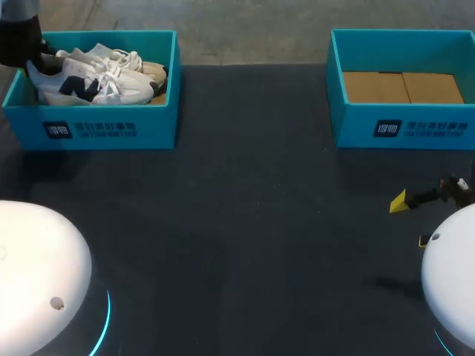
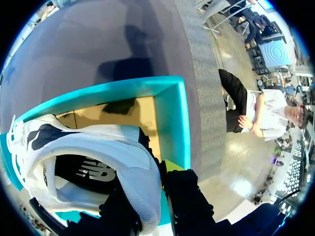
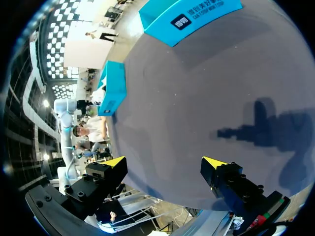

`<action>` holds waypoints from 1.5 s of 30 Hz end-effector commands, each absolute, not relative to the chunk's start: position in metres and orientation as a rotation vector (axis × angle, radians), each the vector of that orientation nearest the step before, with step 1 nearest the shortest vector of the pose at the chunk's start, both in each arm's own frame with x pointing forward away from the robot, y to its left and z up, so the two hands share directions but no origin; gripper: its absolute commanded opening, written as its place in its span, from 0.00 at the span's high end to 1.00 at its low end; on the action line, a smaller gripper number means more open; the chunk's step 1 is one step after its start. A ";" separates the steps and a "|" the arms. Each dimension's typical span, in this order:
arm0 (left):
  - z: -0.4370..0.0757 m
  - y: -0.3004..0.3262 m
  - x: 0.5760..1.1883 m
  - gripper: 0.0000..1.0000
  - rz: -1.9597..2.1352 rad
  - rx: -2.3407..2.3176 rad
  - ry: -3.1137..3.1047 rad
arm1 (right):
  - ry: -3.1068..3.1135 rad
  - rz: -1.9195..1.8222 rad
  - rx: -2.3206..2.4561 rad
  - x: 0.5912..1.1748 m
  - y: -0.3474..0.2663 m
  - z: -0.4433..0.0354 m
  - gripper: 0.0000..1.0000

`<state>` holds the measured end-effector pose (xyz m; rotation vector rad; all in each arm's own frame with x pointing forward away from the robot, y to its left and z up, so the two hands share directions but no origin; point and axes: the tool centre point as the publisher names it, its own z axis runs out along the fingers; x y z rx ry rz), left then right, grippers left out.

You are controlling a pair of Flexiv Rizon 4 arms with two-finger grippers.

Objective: Take the shoe out of the shoebox, open the shoe tongue, remove and reinsert the insole, then place the shoe into the shoebox

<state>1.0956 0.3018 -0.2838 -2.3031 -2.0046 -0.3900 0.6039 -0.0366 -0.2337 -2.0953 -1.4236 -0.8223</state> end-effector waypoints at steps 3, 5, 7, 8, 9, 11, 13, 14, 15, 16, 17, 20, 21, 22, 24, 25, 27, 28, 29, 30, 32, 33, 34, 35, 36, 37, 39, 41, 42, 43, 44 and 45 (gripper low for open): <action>-0.266 0.302 1.095 1.00 -0.412 -2.276 -2.023 | -1.421 -0.835 -2.109 0.592 -0.038 -0.228 0.00; -0.258 0.302 1.094 1.00 -0.421 -2.266 -2.043 | -1.421 -0.835 -2.109 0.592 -0.038 -0.228 0.00; -0.255 0.302 1.094 1.00 -0.432 -2.263 -2.051 | -1.421 -0.835 -2.109 0.592 -0.038 -0.228 0.00; -0.251 0.302 1.093 1.00 -0.443 -2.254 -2.063 | -1.421 -0.835 -2.109 0.592 -0.038 -0.228 0.00; -0.246 0.301 1.092 1.00 -0.450 -2.242 -2.078 | -1.421 -0.835 -2.109 0.592 -0.038 -0.228 0.00; -0.241 0.300 1.091 1.00 -0.449 -2.235 -2.088 | -1.421 -0.835 -2.109 0.592 -0.038 -0.228 0.00; -0.238 0.300 1.090 1.00 -0.457 -2.223 -2.100 | -1.421 -0.835 -2.109 0.592 -0.038 -0.228 0.00; -0.232 0.298 1.088 1.00 -0.456 -2.216 -2.109 | -1.421 -0.835 -2.109 0.592 -0.038 -0.228 0.00; -0.229 0.297 1.087 1.00 -0.455 -2.209 -2.117 | -1.421 -0.835 -2.109 0.592 -0.038 -0.228 0.00; -0.226 0.296 1.086 1.00 -0.453 -2.210 -2.118 | -1.421 -0.835 -2.109 0.592 -0.038 -0.228 0.00; -0.223 0.295 1.085 1.00 -0.465 -2.208 -2.126 | -1.421 -0.835 -2.109 0.592 -0.038 -0.228 0.00; -0.217 0.293 1.082 1.00 -0.457 -2.184 -2.147 | -1.421 -0.835 -2.109 0.592 -0.038 -0.228 0.00; -0.214 0.292 1.082 1.00 -0.464 -2.167 -2.158 | -1.421 -0.835 -2.109 0.592 -0.038 -0.228 0.00; -0.213 0.292 1.082 1.00 -0.465 -2.165 -2.160 | -1.421 -0.835 -2.109 0.592 -0.038 -0.228 0.00; -0.208 0.291 1.079 1.00 -0.460 -2.136 -2.178 | -1.421 -0.835 -2.109 0.592 -0.038 -0.228 0.00; -0.205 0.291 1.077 1.00 -0.463 -2.122 -2.190 | -1.421 -0.835 -2.109 0.592 -0.038 -0.228 0.00; -0.200 0.291 1.073 1.00 -0.467 -2.112 -2.204 | -1.421 -0.835 -2.109 0.592 -0.038 -0.228 0.00; -0.199 0.291 1.073 1.00 -0.467 -2.109 -2.207 | -1.421 -0.835 -2.109 0.592 -0.038 -0.228 0.00; -0.199 0.291 1.073 1.00 -0.467 -2.109 -2.207 | -1.421 -0.835 -2.109 0.592 -0.038 -0.228 0.00; -0.193 0.289 1.065 1.00 -0.462 -2.105 -2.222 | -1.421 -0.835 -2.109 0.592 -0.038 -0.228 0.00; -0.190 0.289 1.059 1.00 -0.457 -2.105 -2.226 | -1.421 -0.835 -2.109 0.592 -0.038 -0.228 0.00; -0.187 0.288 1.054 1.00 -0.445 -2.102 -2.236 | -1.421 -0.835 -2.109 0.592 -0.038 -0.228 0.00; -0.185 0.287 1.051 1.00 -0.429 -2.094 -2.243 | -1.421 -0.835 -2.109 0.592 -0.038 -0.228 0.00; -0.182 0.285 1.047 1.00 -0.439 -2.096 -2.245 | -1.421 -0.835 -2.109 0.592 -0.038 -0.228 0.00; -0.181 0.284 1.043 1.00 -0.445 -2.100 -2.248 | -1.421 -0.835 -2.109 0.592 -0.038 -0.228 0.00; -0.179 0.284 1.041 1.00 -0.444 -2.097 -2.252 | -1.421 -0.835 -2.109 0.592 -0.038 -0.228 0.00; -0.174 0.283 1.032 1.00 -0.436 -2.083 -2.276 | -1.421 -0.835 -2.109 0.592 -0.038 -0.228 0.00; -0.171 0.282 1.024 1.00 -0.421 -2.076 -2.280 | -1.421 -0.835 -2.109 0.592 -0.038 -0.228 0.00; -0.170 0.281 1.019 1.00 -0.427 -2.078 -2.276 | -1.421 -0.835 -2.109 0.592 -0.038 -0.228 0.00; -0.169 0.280 1.017 1.00 -0.426 -2.076 -2.270 | -1.421 -0.835 -2.109 0.592 -0.038 -0.228 0.00; -0.169 0.280 1.017 1.00 -0.426 -2.076 -2.270 | -1.421 -0.835 -2.109 0.592 -0.038 -0.228 0.00; -0.166 0.276 1.006 1.00 -0.450 -2.086 -2.255 | -1.421 -0.835 -2.109 0.592 -0.038 -0.228 0.00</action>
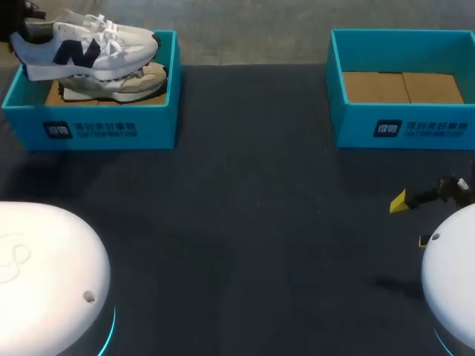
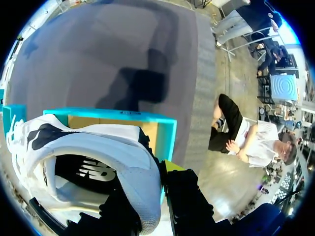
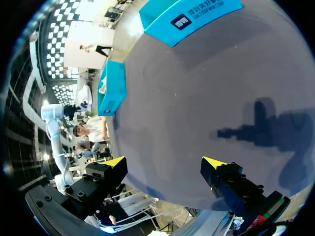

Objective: Take the shoe out of the shoebox, open the shoe tongue, remove and reinsert the insole, then place the shoe into the shoebox

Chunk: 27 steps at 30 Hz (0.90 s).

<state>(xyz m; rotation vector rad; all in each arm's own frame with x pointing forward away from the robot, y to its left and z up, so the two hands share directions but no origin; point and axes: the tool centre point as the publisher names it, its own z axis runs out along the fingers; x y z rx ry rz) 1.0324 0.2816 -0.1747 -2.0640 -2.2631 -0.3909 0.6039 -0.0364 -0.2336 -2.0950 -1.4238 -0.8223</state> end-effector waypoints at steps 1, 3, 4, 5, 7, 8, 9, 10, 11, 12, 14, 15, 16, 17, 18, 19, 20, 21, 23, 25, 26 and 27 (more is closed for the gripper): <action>-0.165 0.274 1.001 1.00 -0.444 -2.098 -2.244 | -1.421 -0.835 -2.109 0.592 -0.038 -0.228 0.00; -0.165 0.268 0.991 1.00 -0.446 -2.102 -2.241 | -1.421 -0.835 -2.109 0.592 -0.038 -0.228 0.00; -0.165 0.266 0.986 1.00 -0.444 -2.107 -2.240 | -1.421 -0.835 -2.109 0.592 -0.038 -0.228 0.00; -0.165 0.263 0.980 1.00 -0.438 -2.108 -2.240 | -1.421 -0.835 -2.109 0.592 -0.038 -0.228 0.00; -0.169 0.259 0.969 1.00 -0.430 -2.110 -2.241 | -1.421 -0.835 -2.109 0.592 -0.038 -0.228 0.00; -0.169 0.259 0.969 1.00 -0.430 -2.110 -2.241 | -1.421 -0.835 -2.109 0.592 -0.038 -0.228 0.00; -0.172 0.255 0.958 1.00 -0.428 -2.109 -2.240 | -1.421 -0.835 -2.109 0.592 -0.038 -0.228 0.00; -0.173 0.252 0.952 1.00 -0.405 -2.102 -2.248 | -1.421 -0.835 -2.109 0.592 -0.038 -0.228 0.00; -0.173 0.251 0.948 1.00 -0.401 -2.101 -2.248 | -1.421 -0.835 -2.109 0.592 -0.038 -0.228 0.00; -0.175 0.248 0.940 1.00 -0.407 -2.115 -2.241 | -1.421 -0.835 -2.109 0.592 -0.038 -0.228 0.00; -0.175 0.246 0.933 1.00 -0.399 -2.123 -2.235 | -1.421 -0.835 -2.109 0.592 -0.038 -0.228 0.00; -0.177 0.241 0.921 1.00 -0.408 -2.137 -2.225 | -1.421 -0.835 -2.109 0.592 -0.038 -0.228 0.00; -0.178 0.238 0.915 1.00 -0.402 -2.145 -2.217 | -1.421 -0.835 -2.109 0.592 -0.038 -0.228 0.00; -0.179 0.235 0.910 1.00 -0.398 -2.152 -2.214 | -1.421 -0.835 -2.109 0.592 -0.038 -0.228 0.00; -0.181 0.232 0.905 1.00 -0.399 -2.159 -2.210 | -1.421 -0.835 -2.109 0.592 -0.038 -0.228 0.00; -0.182 0.229 0.900 1.00 -0.398 -2.162 -2.209 | -1.421 -0.835 -2.109 0.592 -0.038 -0.228 0.00; -0.183 0.225 0.896 1.00 -0.396 -2.164 -2.208 | -1.421 -0.835 -2.109 0.592 -0.038 -0.228 0.00; -0.185 0.222 0.891 1.00 -0.402 -2.177 -2.202 | -1.421 -0.835 -2.109 0.592 -0.038 -0.228 0.00; -0.186 0.217 0.884 1.00 -0.413 -2.191 -2.199 | -1.421 -0.835 -2.109 0.592 -0.038 -0.228 0.00; -0.187 0.208 0.873 1.00 -0.394 -2.219 -2.184 | -1.421 -0.835 -2.109 0.592 -0.038 -0.228 0.00; -0.188 0.205 0.869 1.00 -0.397 -2.224 -2.185 | -1.421 -0.835 -2.109 0.592 -0.038 -0.228 0.00; -0.188 0.201 0.864 1.00 -0.377 -2.234 -2.176 | -1.421 -0.835 -2.109 0.592 -0.038 -0.228 0.00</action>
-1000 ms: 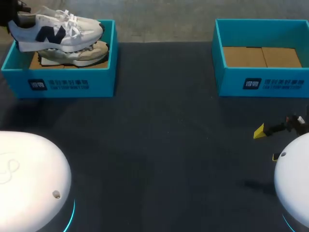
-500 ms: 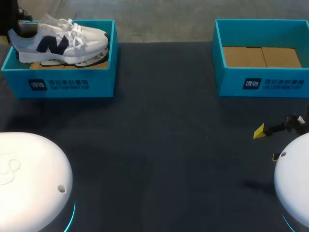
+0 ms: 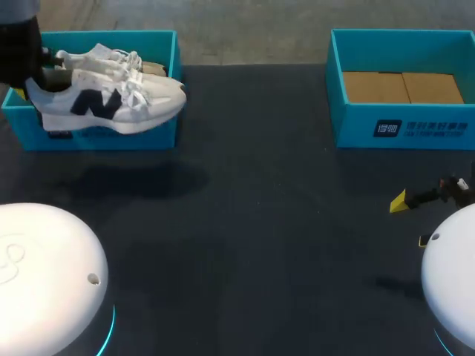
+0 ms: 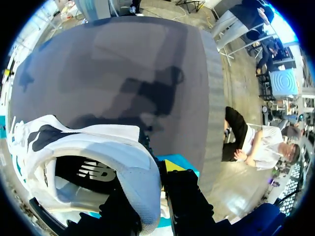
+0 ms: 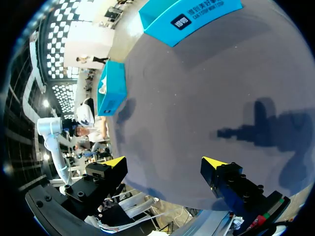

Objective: Take the shoe out of the shoebox, open the shoe tongue, remove and reinsert the insole, then place the shoe into the shoebox

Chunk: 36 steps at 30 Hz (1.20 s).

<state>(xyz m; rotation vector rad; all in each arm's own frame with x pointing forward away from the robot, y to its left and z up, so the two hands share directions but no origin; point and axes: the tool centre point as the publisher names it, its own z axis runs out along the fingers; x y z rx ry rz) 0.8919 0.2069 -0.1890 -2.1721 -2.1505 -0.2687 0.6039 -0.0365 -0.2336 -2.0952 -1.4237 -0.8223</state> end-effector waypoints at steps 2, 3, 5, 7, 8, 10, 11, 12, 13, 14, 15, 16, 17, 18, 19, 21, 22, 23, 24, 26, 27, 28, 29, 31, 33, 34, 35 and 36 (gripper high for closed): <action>-0.193 0.194 0.856 1.00 -0.393 -2.245 -2.162 | -1.421 -0.835 -2.109 0.592 -0.038 -0.228 0.00; -0.195 0.190 0.852 1.00 -0.402 -2.256 -2.146 | -1.421 -0.835 -2.109 0.592 -0.038 -0.228 0.00; -0.200 0.183 0.843 1.00 -0.458 -2.274 -2.127 | -1.421 -0.835 -2.109 0.592 -0.038 -0.228 0.00; -0.206 0.175 0.837 1.00 -0.448 -2.280 -2.108 | -1.421 -0.835 -2.109 0.592 -0.038 -0.228 0.00; -0.207 0.172 0.836 1.00 -0.448 -2.280 -2.108 | -1.421 -0.835 -2.109 0.592 -0.038 -0.228 0.00; -0.210 0.163 0.832 1.00 -0.438 -2.281 -2.101 | -1.421 -0.835 -2.109 0.592 -0.038 -0.228 0.00; -0.211 0.160 0.831 1.00 -0.436 -2.282 -2.099 | -1.421 -0.835 -2.109 0.592 -0.038 -0.228 0.00; -0.211 0.160 0.831 1.00 -0.436 -2.282 -2.099 | -1.421 -0.835 -2.109 0.592 -0.038 -0.228 0.00; -0.215 0.152 0.827 1.00 -0.435 -2.290 -2.090 | -1.421 -0.835 -2.109 0.592 -0.038 -0.228 0.00; -0.216 0.150 0.827 1.00 -0.435 -2.291 -2.089 | -1.421 -0.835 -2.109 0.592 -0.038 -0.228 0.00; -0.219 0.146 0.826 1.00 -0.433 -2.291 -2.088 | -1.421 -0.835 -2.109 0.592 -0.038 -0.228 0.00; -0.221 0.144 0.825 1.00 -0.433 -2.291 -2.087 | -1.421 -0.835 -2.109 0.592 -0.038 -0.228 0.00; -0.223 0.142 0.824 1.00 -0.433 -2.283 -2.086 | -1.421 -0.835 -2.109 0.592 -0.038 -0.228 0.00; -0.224 0.140 0.824 1.00 -0.431 -2.281 -2.087 | -1.421 -0.835 -2.109 0.592 -0.038 -0.228 0.00; -0.225 0.138 0.823 1.00 -0.430 -2.281 -2.087 | -1.421 -0.835 -2.109 0.592 -0.038 -0.228 0.00; -0.227 0.132 0.822 1.00 -0.425 -2.280 -2.088 | -1.421 -0.835 -2.109 0.592 -0.038 -0.228 0.00; -0.229 0.128 0.821 1.00 -0.452 -2.286 -2.089 | -1.421 -0.835 -2.109 0.592 -0.038 -0.228 0.00; -0.230 0.125 0.819 1.00 -0.449 -2.302 -2.071 | -1.421 -0.835 -2.109 0.592 -0.038 -0.228 0.00; -0.231 0.122 0.817 1.00 -0.442 -2.307 -2.065 | -1.421 -0.835 -2.109 0.592 -0.038 -0.228 0.00; -0.234 0.115 0.813 1.00 -0.429 -2.306 -2.067 | -1.421 -0.835 -2.109 0.592 -0.038 -0.228 0.00; -0.234 0.115 0.813 1.00 -0.429 -2.306 -2.067 | -1.421 -0.835 -2.109 0.592 -0.038 -0.228 0.00; -0.236 0.110 0.810 1.00 -0.406 -2.302 -2.072 | -1.421 -0.835 -2.109 0.592 -0.038 -0.228 0.00; -0.236 0.106 0.806 1.00 -0.396 -2.300 -2.074 | -1.421 -0.835 -2.109 0.592 -0.038 -0.228 0.00; -0.237 0.097 0.797 1.00 -0.377 -2.310 -2.071 | -1.421 -0.835 -2.109 0.592 -0.038 -0.228 0.00; -0.239 0.089 0.790 1.00 -0.348 -2.297 -2.081 | -1.421 -0.835 -2.109 0.592 -0.038 -0.228 0.00; -0.242 0.083 0.786 1.00 -0.346 -2.296 -2.080 | -1.421 -0.835 -2.109 0.592 -0.038 -0.228 0.00; -0.244 0.079 0.781 1.00 -0.340 -2.297 -2.077 | -1.421 -0.835 -2.109 0.592 -0.038 -0.228 0.00; -0.247 0.074 0.777 1.00 -0.326 -2.292 -2.076 | -1.421 -0.835 -2.109 0.592 -0.038 -0.228 0.00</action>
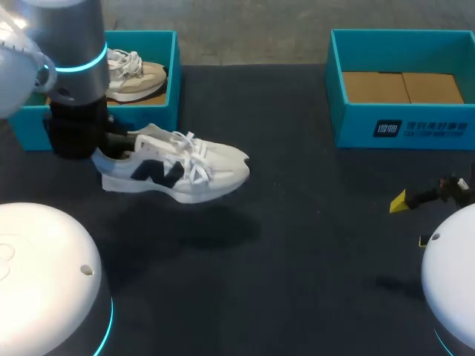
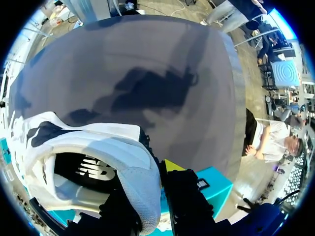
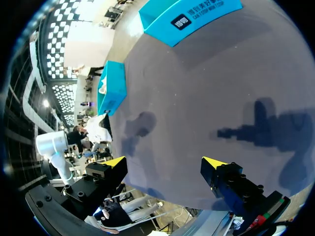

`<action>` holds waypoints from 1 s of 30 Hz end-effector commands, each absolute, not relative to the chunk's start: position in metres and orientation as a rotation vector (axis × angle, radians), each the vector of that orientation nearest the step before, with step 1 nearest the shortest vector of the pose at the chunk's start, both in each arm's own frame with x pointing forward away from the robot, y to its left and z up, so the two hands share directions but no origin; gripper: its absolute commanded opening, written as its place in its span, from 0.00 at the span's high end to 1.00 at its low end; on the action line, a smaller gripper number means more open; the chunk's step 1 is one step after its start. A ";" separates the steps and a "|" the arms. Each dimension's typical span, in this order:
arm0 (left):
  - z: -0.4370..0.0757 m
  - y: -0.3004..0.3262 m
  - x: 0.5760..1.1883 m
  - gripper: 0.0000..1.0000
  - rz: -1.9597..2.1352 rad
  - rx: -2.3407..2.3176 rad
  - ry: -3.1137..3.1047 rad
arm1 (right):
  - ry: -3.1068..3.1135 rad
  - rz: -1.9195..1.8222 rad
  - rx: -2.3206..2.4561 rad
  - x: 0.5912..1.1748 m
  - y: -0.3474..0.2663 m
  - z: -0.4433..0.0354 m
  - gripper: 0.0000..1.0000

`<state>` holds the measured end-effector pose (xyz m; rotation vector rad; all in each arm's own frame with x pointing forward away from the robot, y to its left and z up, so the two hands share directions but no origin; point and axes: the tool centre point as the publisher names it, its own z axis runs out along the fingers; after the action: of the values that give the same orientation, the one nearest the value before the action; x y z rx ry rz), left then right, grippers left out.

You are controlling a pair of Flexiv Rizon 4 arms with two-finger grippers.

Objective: Take the shoe out of the shoebox, open the shoe tongue, remove and reinsert the insole, then place the shoe into the shoebox

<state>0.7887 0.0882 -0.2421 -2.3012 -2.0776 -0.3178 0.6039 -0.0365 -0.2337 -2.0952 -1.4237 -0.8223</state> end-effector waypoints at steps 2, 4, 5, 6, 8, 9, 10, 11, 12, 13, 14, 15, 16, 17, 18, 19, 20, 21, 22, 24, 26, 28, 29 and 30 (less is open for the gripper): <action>-0.253 0.065 0.767 1.00 -0.320 -2.296 -2.068 | -1.421 -0.835 -2.109 0.592 -0.038 -0.228 0.00; -0.262 0.057 0.759 1.00 -0.328 -2.292 -2.063 | -1.421 -0.835 -2.109 0.592 -0.038 -0.228 0.00; -0.265 0.053 0.755 1.00 -0.318 -2.289 -2.056 | -1.421 -0.835 -2.109 0.592 -0.038 -0.228 0.00; -0.266 0.052 0.754 1.00 -0.317 -2.288 -2.055 | -1.421 -0.835 -2.109 0.592 -0.038 -0.228 0.00; -0.273 0.046 0.748 1.00 -0.319 -2.288 -2.052 | -1.421 -0.835 -2.109 0.592 -0.038 -0.228 0.00; -0.273 0.046 0.748 1.00 -0.319 -2.288 -2.052 | -1.421 -0.835 -2.109 0.592 -0.038 -0.228 0.00; -0.283 0.038 0.741 1.00 -0.329 -2.294 -2.036 | -1.421 -0.835 -2.109 0.592 -0.038 -0.228 0.00; -0.285 0.036 0.739 1.00 -0.329 -2.294 -2.034 | -1.421 -0.835 -2.109 0.592 -0.038 -0.228 0.00; -0.286 0.035 0.738 1.00 -0.328 -2.294 -2.034 | -1.421 -0.835 -2.109 0.592 -0.038 -0.228 0.00; -0.287 0.034 0.738 1.00 -0.327 -2.294 -2.033 | -1.421 -0.835 -2.109 0.592 -0.038 -0.228 0.00; -0.294 0.029 0.736 1.00 -0.315 -2.293 -2.039 | -1.421 -0.835 -2.109 0.592 -0.038 -0.228 0.00; -0.296 0.028 0.736 1.00 -0.314 -2.292 -2.040 | -1.421 -0.835 -2.109 0.592 -0.038 -0.228 0.00; -0.296 0.028 0.736 1.00 -0.314 -2.292 -2.040 | -1.421 -0.835 -2.109 0.592 -0.038 -0.228 0.00; -0.303 0.022 0.736 1.00 -0.311 -2.279 -2.052 | -1.421 -0.835 -2.109 0.592 -0.038 -0.228 0.00; -0.305 0.020 0.736 1.00 -0.316 -2.273 -2.055 | -1.421 -0.835 -2.109 0.592 -0.038 -0.228 0.00; -0.305 0.020 0.736 1.00 -0.316 -2.273 -2.055 | -1.421 -0.835 -2.109 0.592 -0.038 -0.228 0.00; -0.310 0.015 0.735 1.00 -0.318 -2.262 -2.061 | -1.421 -0.835 -2.109 0.592 -0.038 -0.228 0.00; -0.311 0.014 0.735 1.00 -0.329 -2.258 -2.065 | -1.421 -0.835 -2.109 0.592 -0.038 -0.228 0.00; -0.311 0.014 0.735 1.00 -0.329 -2.258 -2.065 | -1.421 -0.835 -2.109 0.592 -0.038 -0.228 0.00; -0.318 0.012 0.734 1.00 -0.330 -2.248 -2.071 | -1.421 -0.835 -2.109 0.592 -0.038 -0.228 0.00; -0.323 0.010 0.735 1.00 -0.333 -2.239 -2.077 | -1.421 -0.835 -2.109 0.592 -0.038 -0.228 0.00; -0.326 0.009 0.736 1.00 -0.336 -2.235 -2.079 | -1.421 -0.835 -2.109 0.592 -0.038 -0.228 0.00; -0.331 0.006 0.737 1.00 -0.340 -2.225 -2.080 | -1.421 -0.835 -2.109 0.592 -0.038 -0.228 0.00; -0.333 0.004 0.738 1.00 -0.338 -2.217 -2.082 | -1.421 -0.835 -2.109 0.592 -0.038 -0.228 0.00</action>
<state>0.7319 0.0140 -0.3233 -2.2344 -2.0870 -0.3341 0.6039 -0.0366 -0.2337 -2.0953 -1.4236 -0.8223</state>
